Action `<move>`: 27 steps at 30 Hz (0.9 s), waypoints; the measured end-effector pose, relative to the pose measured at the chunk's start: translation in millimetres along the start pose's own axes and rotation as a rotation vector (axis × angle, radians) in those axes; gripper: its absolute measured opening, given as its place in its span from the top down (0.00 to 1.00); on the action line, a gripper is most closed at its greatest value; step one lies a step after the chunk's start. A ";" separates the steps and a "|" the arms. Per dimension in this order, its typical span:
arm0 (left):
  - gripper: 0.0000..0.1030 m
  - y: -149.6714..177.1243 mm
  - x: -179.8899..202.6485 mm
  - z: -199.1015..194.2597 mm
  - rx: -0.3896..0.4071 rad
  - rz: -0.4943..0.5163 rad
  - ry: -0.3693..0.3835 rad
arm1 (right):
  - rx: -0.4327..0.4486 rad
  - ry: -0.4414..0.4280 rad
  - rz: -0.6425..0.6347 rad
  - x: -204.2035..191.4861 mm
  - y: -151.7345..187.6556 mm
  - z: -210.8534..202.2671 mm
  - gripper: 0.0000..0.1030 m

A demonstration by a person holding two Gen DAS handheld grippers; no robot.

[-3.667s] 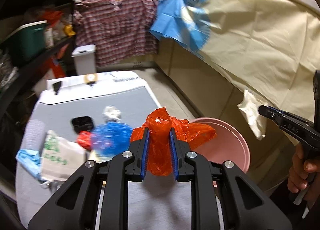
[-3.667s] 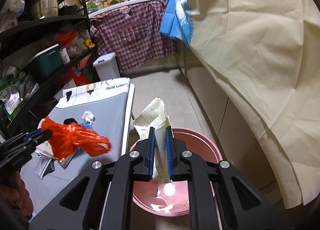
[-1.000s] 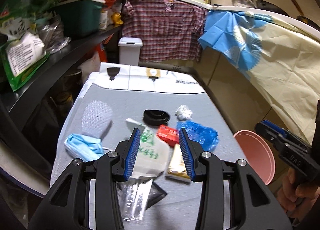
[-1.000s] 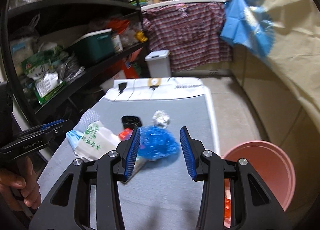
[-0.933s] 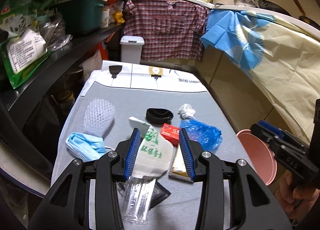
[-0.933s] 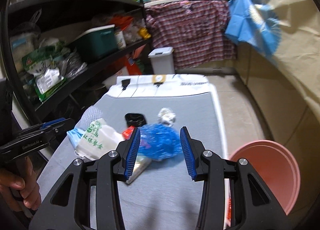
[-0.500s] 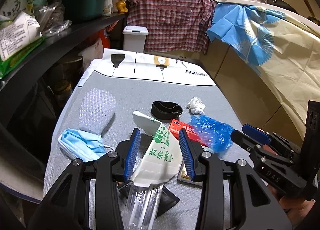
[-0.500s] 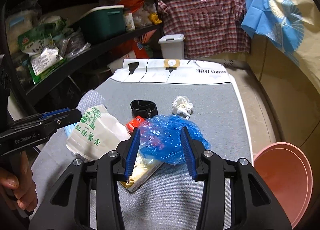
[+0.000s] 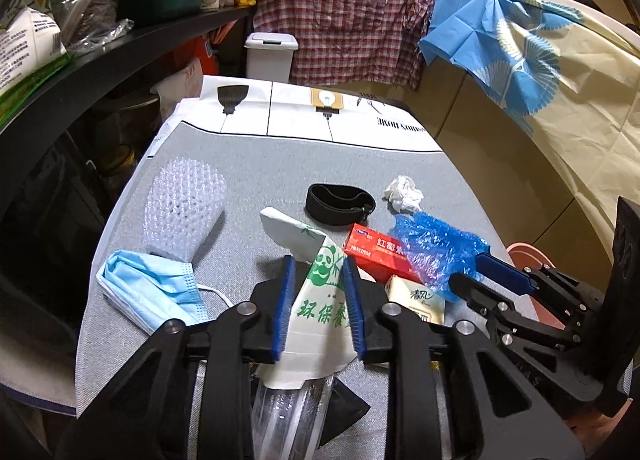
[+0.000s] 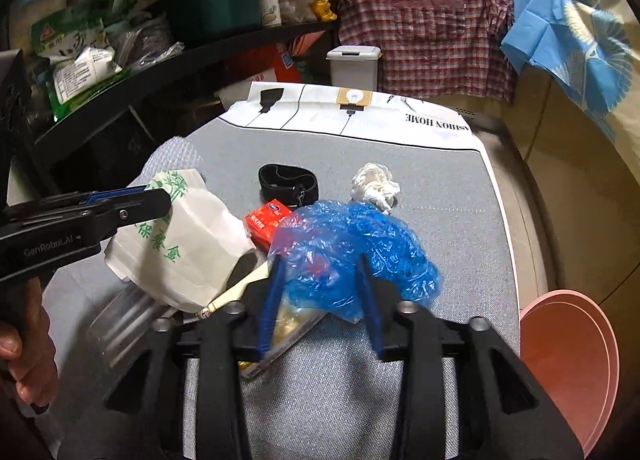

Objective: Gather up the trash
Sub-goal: 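Grasp the white green-printed paper bag with the left tool while the right tool grasps the blue plastic bag, then carry the paper bag and blue bag in both tools over the pink bin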

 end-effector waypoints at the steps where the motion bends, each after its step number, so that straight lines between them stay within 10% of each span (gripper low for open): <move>1: 0.78 0.2 1.0 -0.3 0.000 0.007 0.000 | -0.003 -0.001 -0.004 -0.2 0.4 -0.3 0.78; 6: 0.91 -2.3 4.7 -4.8 0.010 0.024 0.005 | 0.006 -0.004 -0.022 -1.5 1.1 -5.8 0.97; 27: 0.96 -19.3 39.7 -57.6 0.129 0.081 0.030 | 0.155 0.014 0.012 15.9 -11.9 -83.0 0.99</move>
Point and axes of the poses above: each gripper's, at about its wrist camera, not at the fingertips, and z roughly the way its jaws point, x to its right, y to its underside, the point moved 3 cm from there along z, roughly the way its jaws point, and after that the axes turned 2 degrees about x, right-handed, at the moved point
